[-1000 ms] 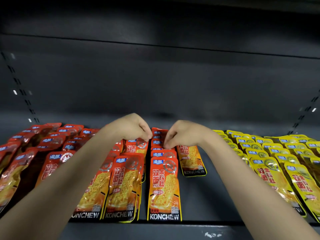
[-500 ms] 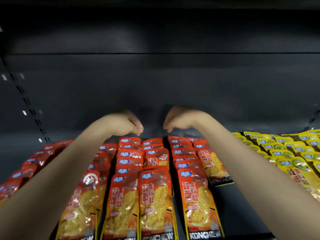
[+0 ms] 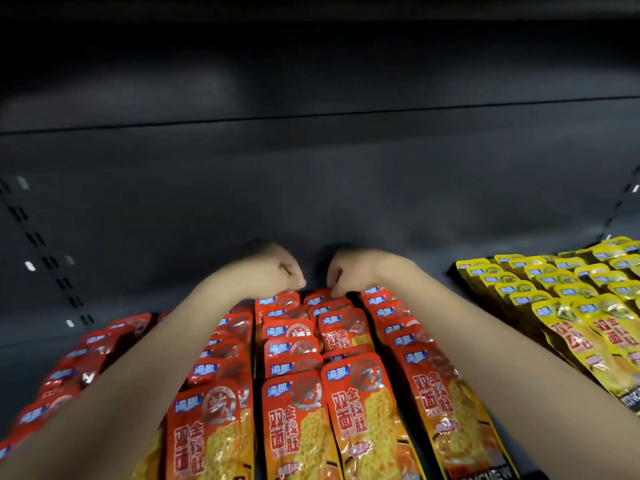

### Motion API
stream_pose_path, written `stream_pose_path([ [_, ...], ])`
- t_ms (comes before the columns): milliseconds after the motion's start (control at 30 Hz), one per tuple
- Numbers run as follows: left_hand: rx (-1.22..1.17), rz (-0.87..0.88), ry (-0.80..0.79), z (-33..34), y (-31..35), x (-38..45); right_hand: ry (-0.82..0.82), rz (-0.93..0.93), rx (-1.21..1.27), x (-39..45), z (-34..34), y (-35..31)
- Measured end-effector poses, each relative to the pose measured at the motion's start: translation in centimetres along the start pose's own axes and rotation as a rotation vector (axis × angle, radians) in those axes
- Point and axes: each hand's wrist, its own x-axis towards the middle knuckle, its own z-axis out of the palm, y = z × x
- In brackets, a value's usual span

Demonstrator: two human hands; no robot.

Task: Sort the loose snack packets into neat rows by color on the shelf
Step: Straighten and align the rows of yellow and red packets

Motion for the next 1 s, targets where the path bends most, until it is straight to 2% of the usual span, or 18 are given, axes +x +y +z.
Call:
stream_pose_path([
  [267, 0.157, 0.008, -0.032, 3.4, -0.2, 2.5, 0.075, -0.027, 0.024, 0.3, 1.2, 0.9],
  [633, 0.079, 0.022, -0.066, 2.9, -0.2, 2.3, 0.133, 0.030, 0.044, 2.1, 1.2, 1.6],
  [800, 0.097, 0.024, -0.170, 2.5, 0.4, 1.8, 0.149, 0.035, 0.028, 2.2, 1.2, 1.9],
  [1000, 0.032, -0.063, -0.234, 2.4, 1.0, 1.6, 0.100, -0.044, 0.034, 1.8, 0.6, 1.9],
])
